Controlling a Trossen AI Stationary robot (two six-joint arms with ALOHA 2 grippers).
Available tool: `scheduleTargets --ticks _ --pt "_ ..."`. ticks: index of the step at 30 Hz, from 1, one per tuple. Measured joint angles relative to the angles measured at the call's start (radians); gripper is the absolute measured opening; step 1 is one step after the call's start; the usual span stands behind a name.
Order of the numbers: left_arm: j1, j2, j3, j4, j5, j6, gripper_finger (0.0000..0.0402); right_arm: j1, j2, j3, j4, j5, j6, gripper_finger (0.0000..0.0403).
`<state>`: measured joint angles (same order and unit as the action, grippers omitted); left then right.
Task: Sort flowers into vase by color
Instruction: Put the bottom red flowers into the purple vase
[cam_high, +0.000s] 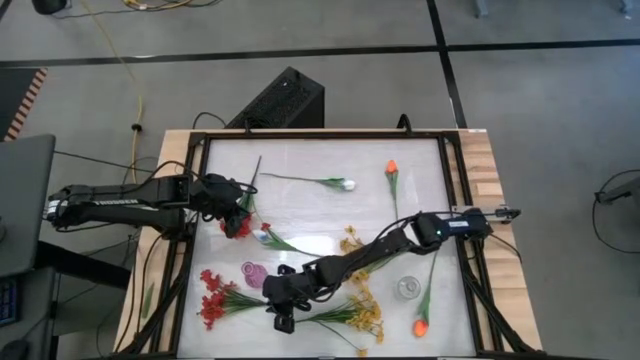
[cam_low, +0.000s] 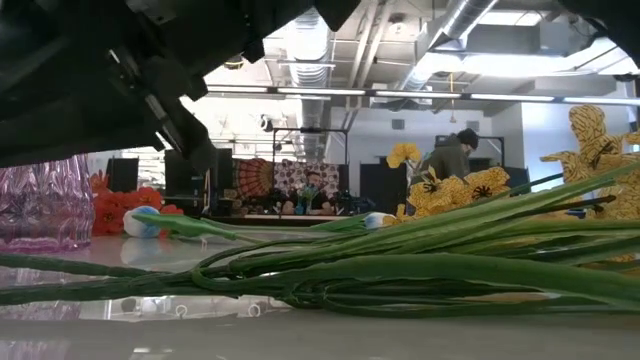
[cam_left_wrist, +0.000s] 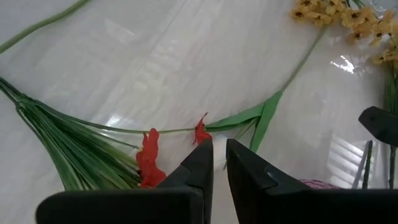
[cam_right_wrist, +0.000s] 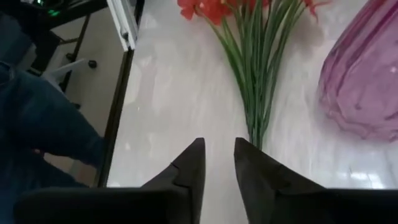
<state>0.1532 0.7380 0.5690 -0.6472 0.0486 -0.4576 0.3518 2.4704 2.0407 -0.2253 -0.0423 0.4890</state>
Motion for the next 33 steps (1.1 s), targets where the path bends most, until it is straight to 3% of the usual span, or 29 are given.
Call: scheduleTargets --ticks 10,17,21,25,29,33 --pt "0.000 0.000 0.000 0.002 -0.010 0.013 0.0032 0.001 0.057 0.002 0.003 0.078 0.010 0.0177" --pt "0.000 0.000 0.000 0.002 -0.037 0.017 0.0032 0.035 0.091 0.004 -0.005 0.110 -0.049 0.0178" --pt "0.000 0.000 0.000 0.002 -0.037 0.027 0.0032 0.077 0.110 0.006 -0.039 0.221 -0.114 0.0158" --pt "0.000 0.000 0.000 0.000 -0.037 0.019 0.0032 0.098 0.114 0.006 -0.071 0.280 -0.114 0.0109" --pt "0.000 0.000 0.000 0.000 -0.037 0.004 0.0032 0.082 0.114 0.005 -0.087 0.225 -0.029 0.0037" --pt "0.000 0.000 0.000 0.000 -0.037 -0.030 0.0032 0.060 0.094 0.004 -0.116 0.105 -0.023 0.0030"
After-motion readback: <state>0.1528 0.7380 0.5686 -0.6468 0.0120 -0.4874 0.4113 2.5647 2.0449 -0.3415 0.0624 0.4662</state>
